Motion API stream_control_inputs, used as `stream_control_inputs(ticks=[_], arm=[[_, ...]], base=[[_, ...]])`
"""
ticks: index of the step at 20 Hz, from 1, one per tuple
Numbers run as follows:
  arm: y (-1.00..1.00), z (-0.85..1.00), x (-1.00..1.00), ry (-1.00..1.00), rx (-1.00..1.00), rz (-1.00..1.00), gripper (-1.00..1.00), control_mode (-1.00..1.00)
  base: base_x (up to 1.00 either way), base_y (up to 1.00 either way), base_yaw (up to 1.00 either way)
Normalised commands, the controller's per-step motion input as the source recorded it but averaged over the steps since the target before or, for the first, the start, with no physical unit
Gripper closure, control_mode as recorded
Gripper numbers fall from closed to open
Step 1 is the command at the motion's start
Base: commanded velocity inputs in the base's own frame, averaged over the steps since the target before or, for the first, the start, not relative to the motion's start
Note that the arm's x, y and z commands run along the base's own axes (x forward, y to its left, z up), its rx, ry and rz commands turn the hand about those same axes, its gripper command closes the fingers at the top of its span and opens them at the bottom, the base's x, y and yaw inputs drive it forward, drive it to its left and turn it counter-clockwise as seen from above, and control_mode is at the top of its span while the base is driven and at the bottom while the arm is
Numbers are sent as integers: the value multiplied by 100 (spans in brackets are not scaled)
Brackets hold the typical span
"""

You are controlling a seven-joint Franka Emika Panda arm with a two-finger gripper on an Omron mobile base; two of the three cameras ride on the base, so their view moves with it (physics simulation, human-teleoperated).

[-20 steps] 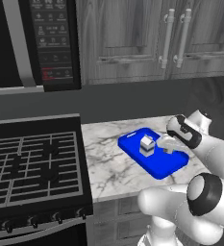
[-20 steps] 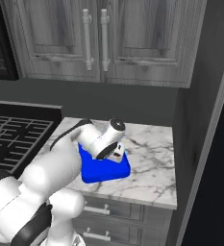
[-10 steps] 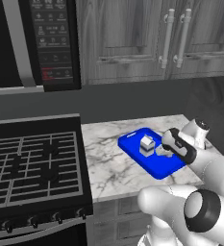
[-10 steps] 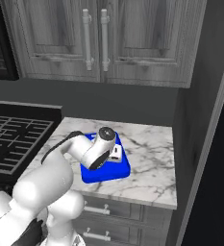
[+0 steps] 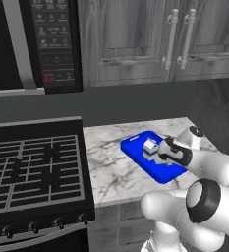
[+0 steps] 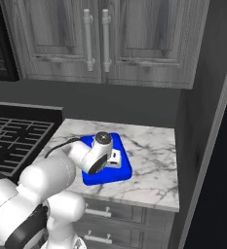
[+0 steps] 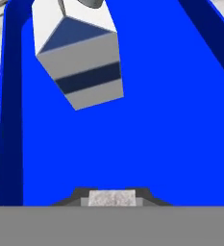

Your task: Take out the milk from the fridge and place it on the tray on the counter. Then take the sugar cube near the tray and place it in the tray.

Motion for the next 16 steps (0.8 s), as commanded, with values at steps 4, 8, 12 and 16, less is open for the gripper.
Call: stream_control_inputs(ticks=[4,8,12,16], arm=[[0,-15,10,0,0,0,100,-100],[0,-22,1,0,0,0,100,-100],[0,-27,3,0,0,0,100,-100],[0,-27,1,0,-1,0,100,-100]], base=[[0,0,0],[0,0,0],[0,0,0],[0,0,0]])
